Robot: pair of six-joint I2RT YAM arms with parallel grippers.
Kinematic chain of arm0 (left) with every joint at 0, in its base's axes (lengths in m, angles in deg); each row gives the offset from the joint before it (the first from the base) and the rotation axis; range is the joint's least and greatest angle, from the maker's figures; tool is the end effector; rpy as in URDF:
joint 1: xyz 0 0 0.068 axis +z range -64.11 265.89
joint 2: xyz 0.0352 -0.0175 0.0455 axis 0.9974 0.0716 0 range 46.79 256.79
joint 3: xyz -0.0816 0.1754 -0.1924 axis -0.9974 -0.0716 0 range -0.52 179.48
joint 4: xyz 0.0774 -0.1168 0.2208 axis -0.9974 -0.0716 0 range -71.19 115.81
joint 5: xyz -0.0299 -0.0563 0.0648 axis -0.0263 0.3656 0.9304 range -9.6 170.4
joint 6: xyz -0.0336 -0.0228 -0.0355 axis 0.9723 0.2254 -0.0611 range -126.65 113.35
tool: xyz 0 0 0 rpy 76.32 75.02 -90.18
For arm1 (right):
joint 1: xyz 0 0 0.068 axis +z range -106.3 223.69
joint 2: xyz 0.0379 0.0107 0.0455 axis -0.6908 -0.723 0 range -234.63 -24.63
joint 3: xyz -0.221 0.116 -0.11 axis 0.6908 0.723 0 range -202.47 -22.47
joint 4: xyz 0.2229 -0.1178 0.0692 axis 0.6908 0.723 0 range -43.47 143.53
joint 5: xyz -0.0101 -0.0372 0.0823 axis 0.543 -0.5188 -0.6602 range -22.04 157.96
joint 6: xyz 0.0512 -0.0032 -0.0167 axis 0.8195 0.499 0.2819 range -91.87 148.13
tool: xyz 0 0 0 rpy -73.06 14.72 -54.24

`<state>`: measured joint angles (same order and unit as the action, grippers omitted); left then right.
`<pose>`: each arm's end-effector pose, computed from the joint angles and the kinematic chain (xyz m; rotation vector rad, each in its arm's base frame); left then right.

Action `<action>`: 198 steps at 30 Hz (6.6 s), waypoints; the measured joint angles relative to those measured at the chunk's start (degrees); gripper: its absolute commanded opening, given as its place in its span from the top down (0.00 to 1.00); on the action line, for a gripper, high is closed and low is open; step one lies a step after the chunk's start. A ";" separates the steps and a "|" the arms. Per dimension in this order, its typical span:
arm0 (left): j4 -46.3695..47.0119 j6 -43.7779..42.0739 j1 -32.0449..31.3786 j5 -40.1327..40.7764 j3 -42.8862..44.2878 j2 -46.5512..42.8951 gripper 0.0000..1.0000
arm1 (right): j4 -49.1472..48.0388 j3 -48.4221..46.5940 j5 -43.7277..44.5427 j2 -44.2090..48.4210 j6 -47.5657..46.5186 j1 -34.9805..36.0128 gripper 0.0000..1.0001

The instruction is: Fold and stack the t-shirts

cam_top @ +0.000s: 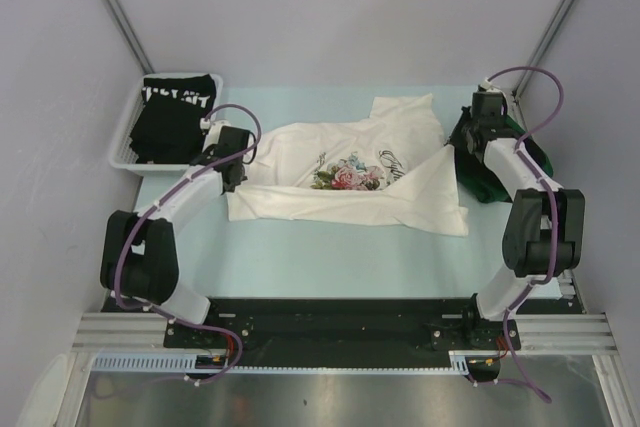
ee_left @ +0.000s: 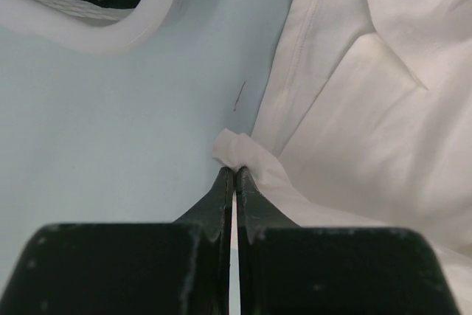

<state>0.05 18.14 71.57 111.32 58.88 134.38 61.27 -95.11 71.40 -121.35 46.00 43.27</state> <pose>0.3095 -0.0602 0.2298 -0.4261 2.3268 0.3574 0.3844 -0.0049 0.2618 0.3894 2.2149 0.0966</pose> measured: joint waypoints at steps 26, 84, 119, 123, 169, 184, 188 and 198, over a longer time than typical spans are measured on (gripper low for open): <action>1.18 -3.69 2.51 -1.14 5.49 7.04 0.96 | 0.92 -5.68 -1.36 -6.88 -3.45 -0.44 0.89; 2.40 6.64 2.29 -13.07 -8.48 -0.28 0.49 | 8.92 -8.35 -0.50 4.68 -2.03 -0.42 0.63; 3.89 4.79 3.61 -15.54 -8.61 5.75 0.56 | 10.88 -7.93 -0.52 7.37 -3.39 -2.08 0.63; 4.35 4.72 3.63 -16.24 -8.61 5.86 0.66 | 11.17 -7.93 -0.52 7.39 -3.37 -2.12 0.63; -13.75 5.01 12.09 -10.86 -9.66 -1.20 1.00 | 11.08 -6.88 -2.25 7.39 -2.05 -3.56 0.63; -14.10 1.07 16.20 -9.07 -10.64 -2.25 1.00 | 11.02 -5.27 -2.45 7.91 -1.84 -3.58 0.63; -14.29 0.39 16.85 -8.79 -10.64 -2.56 1.00 | 10.82 -5.03 -2.69 7.91 -1.60 -3.58 0.63; -14.38 0.11 17.03 -9.07 -10.64 -3.02 0.85 | 9.88 -5.01 -4.96 7.91 -0.83 -3.56 0.62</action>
<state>-14.33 18.25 88.59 102.24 48.24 131.37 71.15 -100.12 66.44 -113.44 45.17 39.71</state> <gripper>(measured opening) 0.109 0.371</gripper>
